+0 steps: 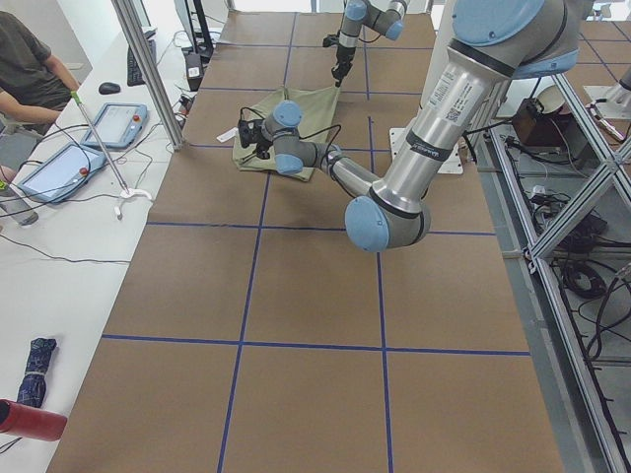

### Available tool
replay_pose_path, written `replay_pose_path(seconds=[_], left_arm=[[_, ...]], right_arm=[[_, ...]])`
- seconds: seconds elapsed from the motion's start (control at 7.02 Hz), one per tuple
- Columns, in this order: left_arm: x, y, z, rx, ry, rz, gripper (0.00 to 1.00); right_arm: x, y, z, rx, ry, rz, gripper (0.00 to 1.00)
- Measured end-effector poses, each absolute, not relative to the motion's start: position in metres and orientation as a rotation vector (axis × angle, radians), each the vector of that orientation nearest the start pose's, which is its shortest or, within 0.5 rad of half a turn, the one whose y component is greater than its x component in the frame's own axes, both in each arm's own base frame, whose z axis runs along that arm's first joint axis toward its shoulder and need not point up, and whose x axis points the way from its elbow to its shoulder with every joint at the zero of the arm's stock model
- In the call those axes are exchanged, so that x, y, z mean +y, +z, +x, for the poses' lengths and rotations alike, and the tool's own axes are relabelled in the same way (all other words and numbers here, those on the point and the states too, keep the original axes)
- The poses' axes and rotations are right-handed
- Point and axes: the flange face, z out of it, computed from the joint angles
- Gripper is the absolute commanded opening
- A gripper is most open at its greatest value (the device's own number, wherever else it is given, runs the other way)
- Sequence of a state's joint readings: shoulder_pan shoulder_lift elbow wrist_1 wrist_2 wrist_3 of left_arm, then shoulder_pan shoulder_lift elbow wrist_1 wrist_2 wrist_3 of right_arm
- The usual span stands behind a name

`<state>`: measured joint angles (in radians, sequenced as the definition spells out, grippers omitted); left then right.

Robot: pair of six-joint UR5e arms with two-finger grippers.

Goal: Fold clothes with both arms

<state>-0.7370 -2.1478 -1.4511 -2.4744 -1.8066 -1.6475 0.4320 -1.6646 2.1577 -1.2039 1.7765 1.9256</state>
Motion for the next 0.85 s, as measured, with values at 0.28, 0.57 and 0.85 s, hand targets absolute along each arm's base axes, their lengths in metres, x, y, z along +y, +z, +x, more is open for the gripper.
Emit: replay_pose_path(seconds=[0.28, 0.57, 0.85], left_arm=[[-0.515, 0.247, 0.457, 1.425, -0.492, 0.164, 0.42], [-0.503, 0.243, 0.464, 1.437, -0.485, 0.136, 0.51], [-0.477, 0.266, 0.480, 1.404, -0.506, 0.060, 0.62]], right_arm=[[-0.216, 0.372, -0.368, -0.867, 0.542, -0.331, 0.00], [-0.164, 0.359, -0.374, -0.846, 0.426, -0.445, 0.60], [-0.133, 0.348, -0.381, -0.839, 0.375, -0.504, 1.00]])
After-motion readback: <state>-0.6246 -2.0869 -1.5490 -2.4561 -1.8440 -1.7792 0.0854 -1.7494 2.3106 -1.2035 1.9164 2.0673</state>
